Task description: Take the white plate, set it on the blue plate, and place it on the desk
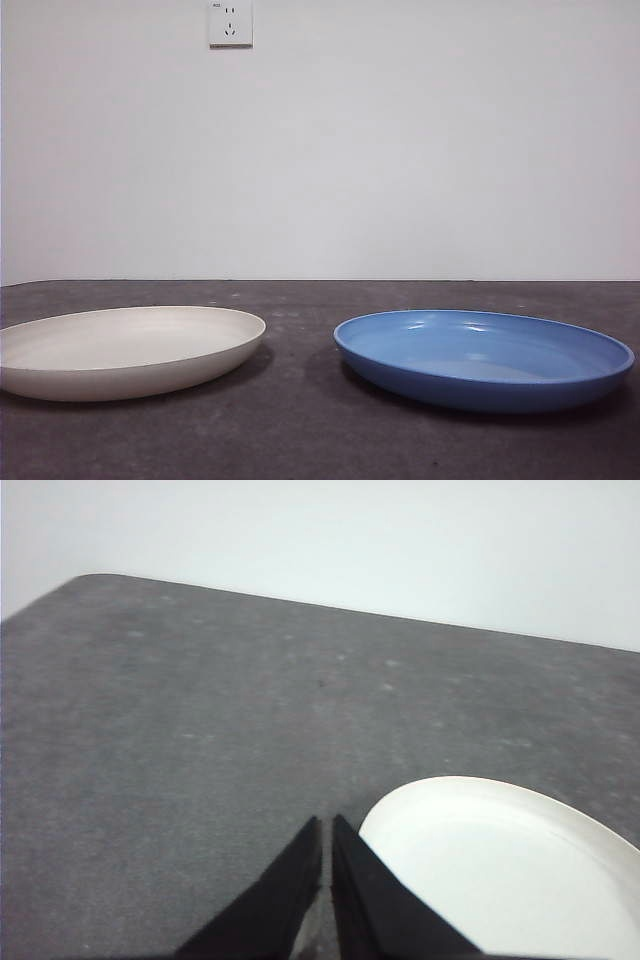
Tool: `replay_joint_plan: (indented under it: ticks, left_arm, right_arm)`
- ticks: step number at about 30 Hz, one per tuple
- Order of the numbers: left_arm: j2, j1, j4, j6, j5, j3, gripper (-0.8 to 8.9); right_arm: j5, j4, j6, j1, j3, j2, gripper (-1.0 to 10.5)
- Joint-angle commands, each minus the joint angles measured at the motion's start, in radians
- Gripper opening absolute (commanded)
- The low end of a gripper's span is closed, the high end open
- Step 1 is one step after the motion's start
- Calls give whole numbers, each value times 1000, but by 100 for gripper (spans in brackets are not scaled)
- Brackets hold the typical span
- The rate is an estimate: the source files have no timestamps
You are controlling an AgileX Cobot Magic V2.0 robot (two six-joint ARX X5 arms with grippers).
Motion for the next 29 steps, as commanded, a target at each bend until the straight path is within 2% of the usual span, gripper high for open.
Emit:
replay_joint_plan:
  ticks: [1,5,12,16,23,26,29]
  left_arm:
    - [7,0,5,-34,5,-11,16]
    - [30,-11,10,-97,6,50,16]
    - [132,-20,2,-170,-6,250,16]
    - [251,-20,-16,-183,0,402,16]
    - [464,-47,-84,-174,69,681,16]
    - [532,-77,-135,-173,128,780,16]
    - [576,-111,-206,-142,136,858,16]
  right_arm:
    - [-45,11,123,-1,-2,-1,13]
    - [-66,11,288,0,24,0,11]
    - [-94,-13,446,5,177,21,11]
    - [-146,-85,447,5,311,87,11]
    - [-338,-225,372,5,536,270,11]
    - [-398,-282,339,7,616,343,11]
    - [-451,-332,289,11,691,415,11]
